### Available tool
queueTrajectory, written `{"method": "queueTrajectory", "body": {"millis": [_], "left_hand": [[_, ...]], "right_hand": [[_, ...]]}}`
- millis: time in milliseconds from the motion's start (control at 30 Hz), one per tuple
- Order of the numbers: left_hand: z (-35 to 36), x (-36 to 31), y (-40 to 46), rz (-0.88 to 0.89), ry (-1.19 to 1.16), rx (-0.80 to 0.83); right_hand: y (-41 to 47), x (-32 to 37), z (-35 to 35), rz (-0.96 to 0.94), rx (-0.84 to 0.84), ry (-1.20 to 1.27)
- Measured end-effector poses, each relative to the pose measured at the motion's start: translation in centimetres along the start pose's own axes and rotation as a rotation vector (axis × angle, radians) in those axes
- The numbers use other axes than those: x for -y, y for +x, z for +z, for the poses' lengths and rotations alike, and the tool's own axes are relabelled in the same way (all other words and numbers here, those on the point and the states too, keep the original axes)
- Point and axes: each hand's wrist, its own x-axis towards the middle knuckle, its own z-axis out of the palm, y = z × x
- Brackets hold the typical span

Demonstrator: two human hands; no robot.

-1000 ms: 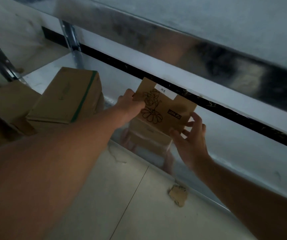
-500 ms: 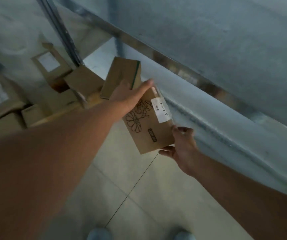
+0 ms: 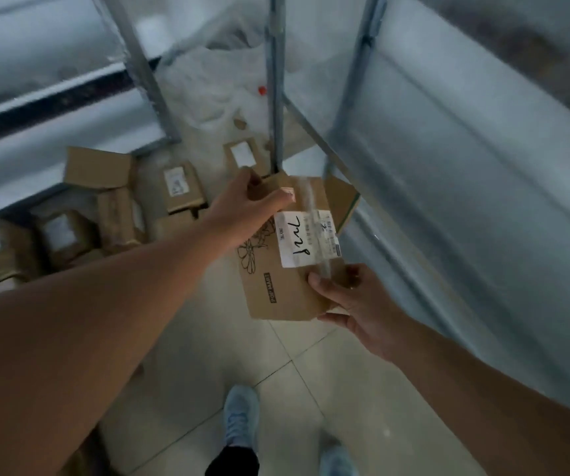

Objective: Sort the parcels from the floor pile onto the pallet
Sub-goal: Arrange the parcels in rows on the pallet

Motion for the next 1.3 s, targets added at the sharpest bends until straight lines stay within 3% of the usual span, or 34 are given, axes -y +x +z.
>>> {"method": "queueTrajectory", "body": {"millis": [200,333,533,733,900,1300], "left_hand": [[-7.0,-7.7,-10.8,-0.044,-0.066,-0.158],[-8.5,-11.1,-18.1,-0.2,-0.057,-0.299],[-9.8,-10.2,-27.4,-0.326,-0.028,-0.213],[-14.5,-4.6,-33.3,-0.382,-0.008,-0.417],[-19.3,3.0,-37.3,-0.372,-0.088,-0.467],[-33.5,25.5,-42.2,-0.549,-0.37,-0.546]], "right_hand": [[-8.5,7.7,5.5,-0.099,0.215,-0.102],[-13.8,10.7,8.2,-0.163,0.311,-0.296],[-19.5,10.2,13.4,-0.114,0.396,-0.367],[-21.1,6.5,20.5,-0.07,0.45,-0.515],[-20.1,1.3,28.5,-0.047,0.47,-0.627],[-15.3,-11.2,51.2,-0.078,0.561,-0.767]]}}
